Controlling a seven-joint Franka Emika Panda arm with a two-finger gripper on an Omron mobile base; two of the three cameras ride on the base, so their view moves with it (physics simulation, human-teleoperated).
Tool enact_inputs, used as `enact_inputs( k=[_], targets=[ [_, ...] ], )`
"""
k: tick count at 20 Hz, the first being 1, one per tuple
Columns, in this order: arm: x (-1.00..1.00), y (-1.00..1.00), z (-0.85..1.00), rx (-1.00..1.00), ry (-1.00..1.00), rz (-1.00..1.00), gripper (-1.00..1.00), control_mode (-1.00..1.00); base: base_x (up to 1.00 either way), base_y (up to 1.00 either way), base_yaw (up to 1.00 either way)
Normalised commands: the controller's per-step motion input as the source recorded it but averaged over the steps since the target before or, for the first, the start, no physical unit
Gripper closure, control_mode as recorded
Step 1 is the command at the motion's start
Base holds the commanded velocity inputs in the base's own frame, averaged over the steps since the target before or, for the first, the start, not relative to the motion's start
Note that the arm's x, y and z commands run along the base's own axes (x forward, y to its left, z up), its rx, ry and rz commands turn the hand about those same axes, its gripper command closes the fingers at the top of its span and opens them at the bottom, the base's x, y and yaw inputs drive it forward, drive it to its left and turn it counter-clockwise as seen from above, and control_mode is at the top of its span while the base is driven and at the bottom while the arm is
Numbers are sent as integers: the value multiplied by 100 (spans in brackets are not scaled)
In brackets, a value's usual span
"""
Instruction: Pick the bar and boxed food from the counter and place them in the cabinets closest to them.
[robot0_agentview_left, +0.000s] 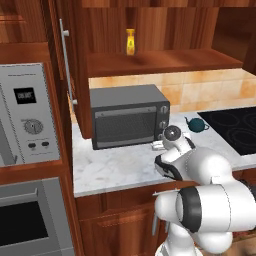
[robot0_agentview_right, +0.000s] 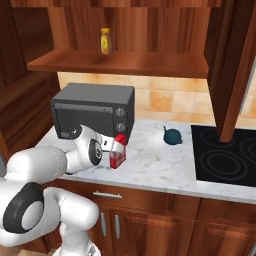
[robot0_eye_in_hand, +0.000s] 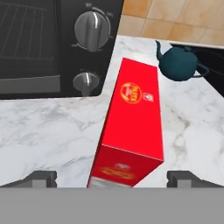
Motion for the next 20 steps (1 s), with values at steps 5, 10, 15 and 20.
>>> enact_inputs(
  k=[5, 10, 15, 20],
  targets=[
    [7, 0, -8, 0, -3, 0, -100, -100, 0, 0, 0],
    [1, 0, -10, 0, -3, 0, -100, -100, 0, 0, 0],
    [2, 0, -6, 0, -1, 0, -100, -100, 0, 0, 0],
    [1, 0, 0, 0, 0, 0, -100, -100, 0, 0, 0]
  ],
)
